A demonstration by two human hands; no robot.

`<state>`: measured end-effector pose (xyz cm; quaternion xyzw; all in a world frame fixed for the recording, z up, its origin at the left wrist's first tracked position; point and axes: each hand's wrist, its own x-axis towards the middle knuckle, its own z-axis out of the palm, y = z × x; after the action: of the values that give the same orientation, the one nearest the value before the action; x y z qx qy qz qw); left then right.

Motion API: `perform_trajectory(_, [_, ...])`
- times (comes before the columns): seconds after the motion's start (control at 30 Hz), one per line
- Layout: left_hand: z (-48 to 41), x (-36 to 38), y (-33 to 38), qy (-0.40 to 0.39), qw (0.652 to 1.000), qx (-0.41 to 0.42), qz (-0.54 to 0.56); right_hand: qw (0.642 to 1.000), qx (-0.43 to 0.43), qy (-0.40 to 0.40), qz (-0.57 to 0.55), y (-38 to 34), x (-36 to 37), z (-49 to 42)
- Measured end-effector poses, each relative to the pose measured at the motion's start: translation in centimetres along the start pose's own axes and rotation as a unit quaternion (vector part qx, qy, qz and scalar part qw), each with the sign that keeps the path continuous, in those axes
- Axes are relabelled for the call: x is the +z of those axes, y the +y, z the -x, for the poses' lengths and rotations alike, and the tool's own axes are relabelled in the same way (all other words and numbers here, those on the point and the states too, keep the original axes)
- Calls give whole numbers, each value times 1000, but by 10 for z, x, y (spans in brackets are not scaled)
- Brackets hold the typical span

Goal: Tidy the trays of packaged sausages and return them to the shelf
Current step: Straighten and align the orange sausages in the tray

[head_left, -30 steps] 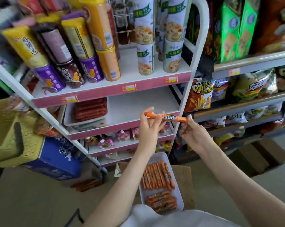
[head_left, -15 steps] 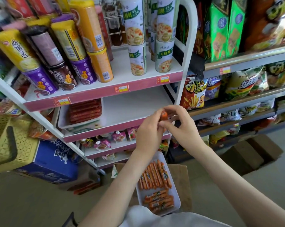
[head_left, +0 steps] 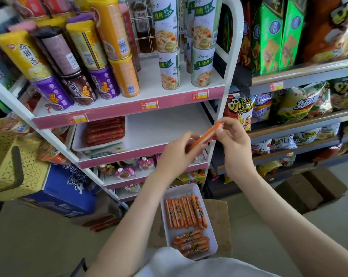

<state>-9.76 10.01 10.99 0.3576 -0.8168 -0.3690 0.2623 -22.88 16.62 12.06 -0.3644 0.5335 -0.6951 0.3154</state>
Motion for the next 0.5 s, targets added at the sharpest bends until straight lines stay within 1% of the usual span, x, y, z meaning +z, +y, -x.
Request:
perform_trajectory(0.03, [1,-5,-4,-23,998,-34,42,999,28,26,-34,2,-2,-5])
perform_trajectory(0.07, [2,-9,-8,-18,996,-54,74,996,54,44,-60,5,-4,-10])
perform_trajectory(0.17, [10,-14,-10,31,983,-76,165,981,120,61,-139,17,-9,-21])
perform_trajectory(0.27, [16,-12,-6,85,953,-87,278,965,169,68,-189,27,-10,-22])
perform_trajectory(0.37, [19,-9,-3,116,946,-70,296,967,190,51,-161,37,-10,-18])
perform_trajectory(0.5, [19,-4,1,110,956,-49,268,975,202,-10,-88,42,-13,-13])
